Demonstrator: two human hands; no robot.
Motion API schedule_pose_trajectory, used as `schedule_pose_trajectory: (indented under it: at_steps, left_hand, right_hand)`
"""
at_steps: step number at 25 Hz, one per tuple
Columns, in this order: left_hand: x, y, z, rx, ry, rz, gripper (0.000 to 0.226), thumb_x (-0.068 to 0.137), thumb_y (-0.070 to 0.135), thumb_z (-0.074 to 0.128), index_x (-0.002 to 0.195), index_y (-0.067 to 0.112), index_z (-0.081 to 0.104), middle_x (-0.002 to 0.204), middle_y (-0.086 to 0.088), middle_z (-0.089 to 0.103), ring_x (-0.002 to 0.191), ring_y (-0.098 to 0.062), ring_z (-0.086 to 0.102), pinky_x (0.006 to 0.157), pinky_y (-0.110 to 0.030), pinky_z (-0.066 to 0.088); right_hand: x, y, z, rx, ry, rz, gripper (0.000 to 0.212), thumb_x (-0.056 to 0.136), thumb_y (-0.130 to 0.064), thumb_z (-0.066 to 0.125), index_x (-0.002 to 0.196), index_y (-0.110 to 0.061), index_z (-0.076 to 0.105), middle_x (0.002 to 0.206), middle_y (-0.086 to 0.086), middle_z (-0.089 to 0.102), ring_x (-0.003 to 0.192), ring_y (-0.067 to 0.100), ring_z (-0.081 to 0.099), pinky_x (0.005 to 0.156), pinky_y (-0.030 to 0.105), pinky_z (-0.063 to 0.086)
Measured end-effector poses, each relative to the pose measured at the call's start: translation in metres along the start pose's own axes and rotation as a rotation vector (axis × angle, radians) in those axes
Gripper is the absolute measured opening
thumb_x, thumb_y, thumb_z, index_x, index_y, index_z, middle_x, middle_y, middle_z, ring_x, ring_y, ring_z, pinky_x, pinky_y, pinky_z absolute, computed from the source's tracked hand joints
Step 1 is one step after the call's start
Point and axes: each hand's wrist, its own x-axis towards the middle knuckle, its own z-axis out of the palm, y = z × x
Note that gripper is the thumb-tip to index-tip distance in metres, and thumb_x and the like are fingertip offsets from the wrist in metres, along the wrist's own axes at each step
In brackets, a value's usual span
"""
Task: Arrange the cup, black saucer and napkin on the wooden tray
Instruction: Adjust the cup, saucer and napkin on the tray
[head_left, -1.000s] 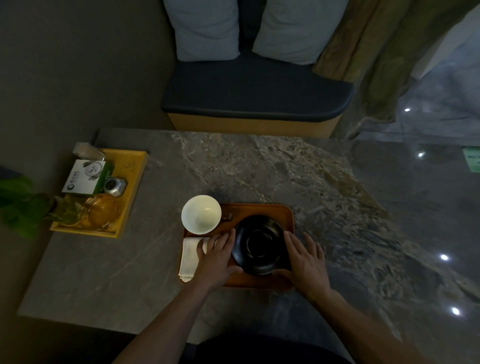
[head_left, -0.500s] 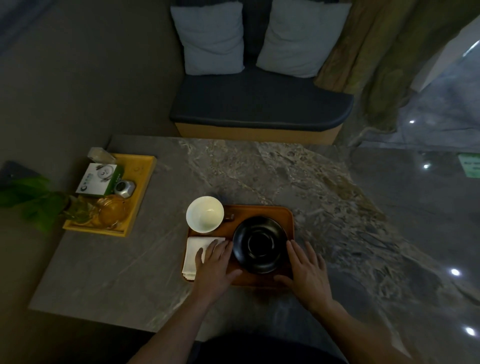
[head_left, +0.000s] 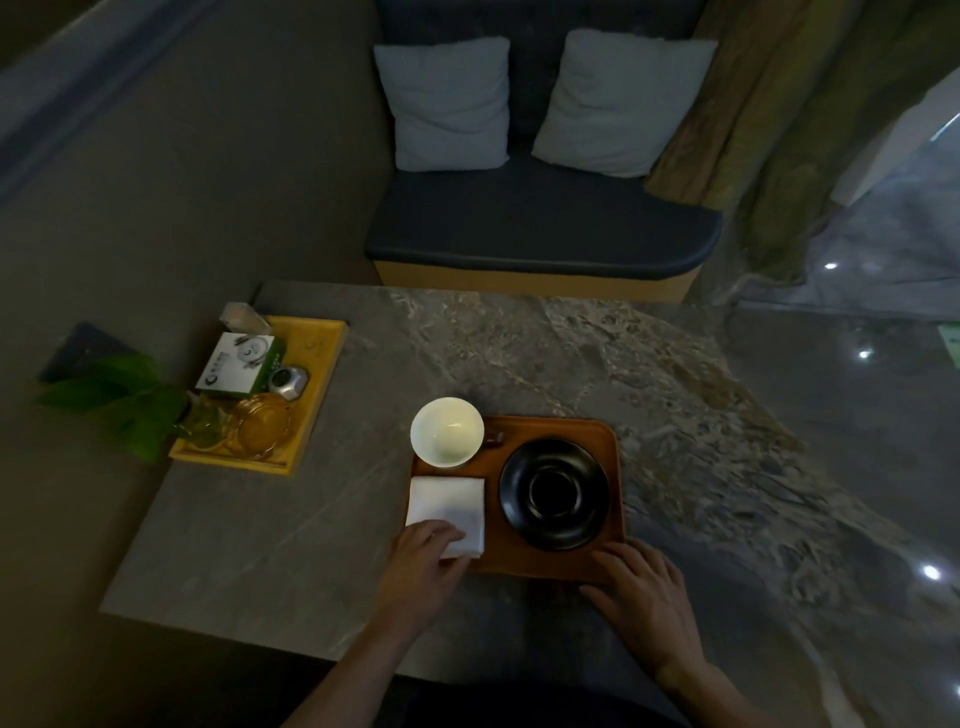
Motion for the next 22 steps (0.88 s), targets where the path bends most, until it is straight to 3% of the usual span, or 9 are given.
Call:
schedule_pose_trajectory:
  at_steps: [6, 10, 13, 17, 22]
  left_hand:
    - [0.004, -0.04, -0.031, 0.019, -0.132, 0.006, 0.026, 0.086, 0.04, 0.065, 0.111, 0.035, 0.065, 0.117, 0.018, 0.058, 0.111, -0.005, 0.052, 0.093, -0.023, 0.037]
    - [0.012, -0.063, -0.053, 0.085, -0.221, 0.036, 0.032, 0.086, 0.044, 0.064, 0.116, 0.035, 0.062, 0.12, 0.017, 0.055, 0.112, -0.004, 0.05, 0.096, -0.025, 0.037]
    - [0.024, -0.073, -0.068, 0.139, -0.285, 0.101, 0.035, 0.084, 0.046, 0.065, 0.116, 0.033, 0.062, 0.124, 0.012, 0.056, 0.118, -0.007, 0.047, 0.098, -0.028, 0.035]
    - [0.042, -0.079, -0.079, 0.226, -0.338, 0.206, 0.044, 0.082, 0.048, 0.065, 0.121, 0.03, 0.06, 0.131, 0.007, 0.053, 0.125, -0.011, 0.042, 0.102, -0.03, 0.033]
    - [0.059, -0.088, -0.08, 0.395, -0.403, 0.293, 0.073, 0.078, 0.056, 0.065, 0.141, 0.028, 0.041, 0.151, 0.001, 0.036, 0.142, -0.02, 0.024, 0.115, -0.042, 0.021]
  right_hand:
    - [0.014, -0.048, -0.009, -0.012, 0.04, -0.029, 0.033, 0.073, -0.046, 0.078, 0.102, -0.034, 0.07, 0.104, -0.012, 0.072, 0.106, 0.02, 0.063, 0.085, 0.042, 0.049]
    - [0.022, -0.076, -0.003, -0.01, 0.042, -0.041, 0.033, 0.07, -0.043, 0.081, 0.099, -0.031, 0.07, 0.102, -0.007, 0.072, 0.102, 0.023, 0.065, 0.083, 0.045, 0.052]
    - [0.03, -0.095, 0.005, -0.03, 0.032, -0.101, 0.032, 0.077, -0.049, 0.073, 0.103, -0.03, 0.069, 0.106, -0.006, 0.071, 0.107, 0.024, 0.063, 0.086, 0.046, 0.05]
    - [0.049, -0.118, 0.015, -0.076, -0.048, -0.144, 0.046, 0.087, -0.058, 0.053, 0.126, -0.035, 0.055, 0.134, -0.008, 0.055, 0.134, 0.022, 0.039, 0.108, 0.046, 0.03]
    - [0.073, -0.135, 0.025, -0.126, -0.167, -0.142, 0.077, 0.086, -0.063, 0.049, 0.15, -0.028, 0.021, 0.158, 0.001, 0.023, 0.147, 0.031, 0.006, 0.117, 0.052, 0.006]
